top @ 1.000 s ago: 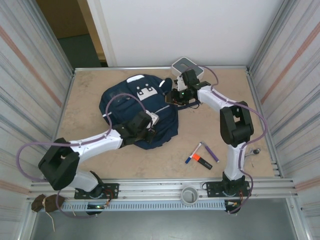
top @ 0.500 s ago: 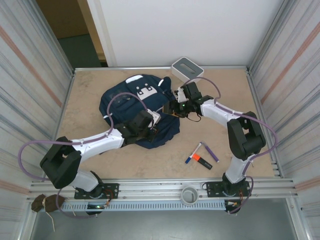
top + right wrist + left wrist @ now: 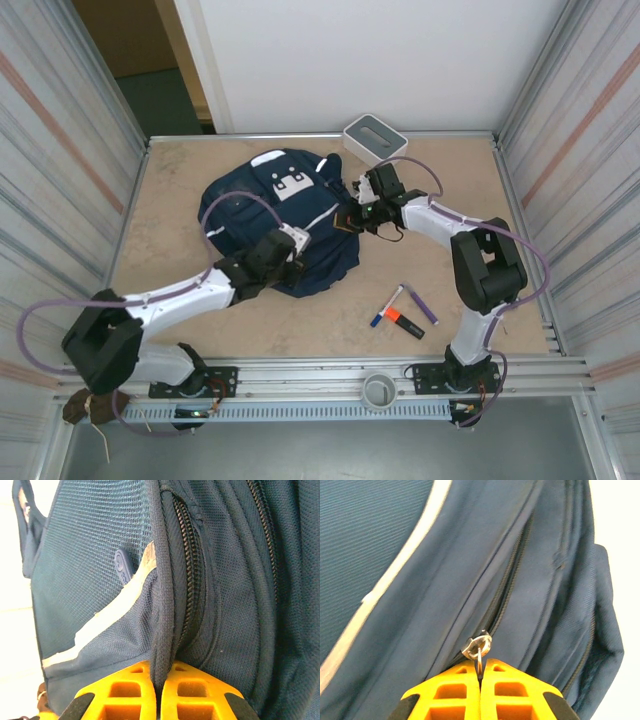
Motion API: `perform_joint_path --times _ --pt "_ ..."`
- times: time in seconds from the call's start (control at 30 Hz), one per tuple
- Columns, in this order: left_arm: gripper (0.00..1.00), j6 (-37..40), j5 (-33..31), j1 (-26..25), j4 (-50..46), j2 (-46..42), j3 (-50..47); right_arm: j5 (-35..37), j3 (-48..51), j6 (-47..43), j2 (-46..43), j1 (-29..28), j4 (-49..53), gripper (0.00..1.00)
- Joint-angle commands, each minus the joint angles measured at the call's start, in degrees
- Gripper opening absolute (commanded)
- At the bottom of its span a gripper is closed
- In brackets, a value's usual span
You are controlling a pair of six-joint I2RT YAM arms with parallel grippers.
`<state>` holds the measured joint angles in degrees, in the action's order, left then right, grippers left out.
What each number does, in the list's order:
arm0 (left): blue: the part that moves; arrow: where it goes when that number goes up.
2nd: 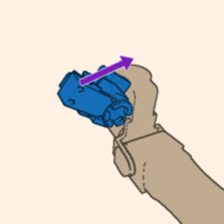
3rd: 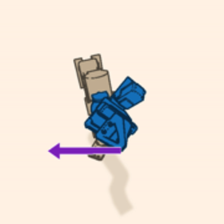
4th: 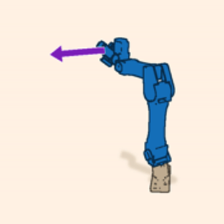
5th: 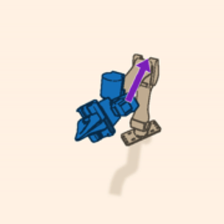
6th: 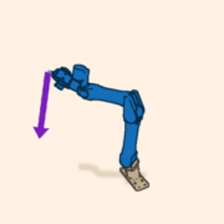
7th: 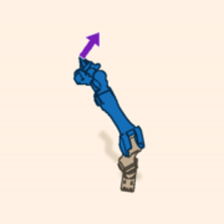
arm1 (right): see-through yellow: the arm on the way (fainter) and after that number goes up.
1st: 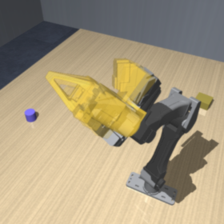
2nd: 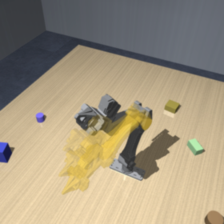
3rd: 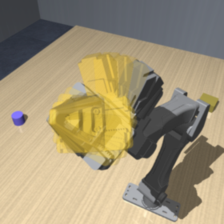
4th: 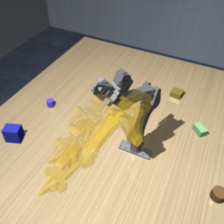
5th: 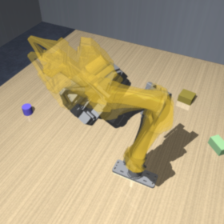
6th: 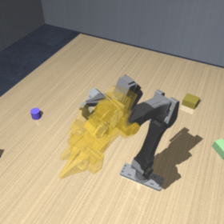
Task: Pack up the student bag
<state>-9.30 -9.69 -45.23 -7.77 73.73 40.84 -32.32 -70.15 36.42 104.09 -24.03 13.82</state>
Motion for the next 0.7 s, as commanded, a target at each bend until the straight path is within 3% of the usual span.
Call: perform_joint_path --times 0.0,0.17,0.33,0.5,0.67 --pt "0.0 -1.4 -4.7 4.0 -5.1 -6.5 -3.6 2.2 0.3 -4.2 -2.1 4.0 0.6 0.0" --pt "0.0 -1.6 -2.8 8.9 -4.7 -10.8 -6.6 0.5 -3.3 -6.5 0.1 5.1 3.5 0.0" --pt "0.0 0.8 4.6 6.7 -0.5 -9.9 -5.6 -1.8 -6.6 -5.3 2.8 4.6 2.8 0.0" --pt "0.0 0.2 8.0 4.4 2.7 -6.9 -3.0 -2.2 -5.7 -2.5 1.1 4.2 1.2 0.31" --pt "0.0 0.4 7.4 1.8 3.5 -4.5 -1.2 -0.8 2.3 1.6 -3.5 2.3 -4.2 0.47"
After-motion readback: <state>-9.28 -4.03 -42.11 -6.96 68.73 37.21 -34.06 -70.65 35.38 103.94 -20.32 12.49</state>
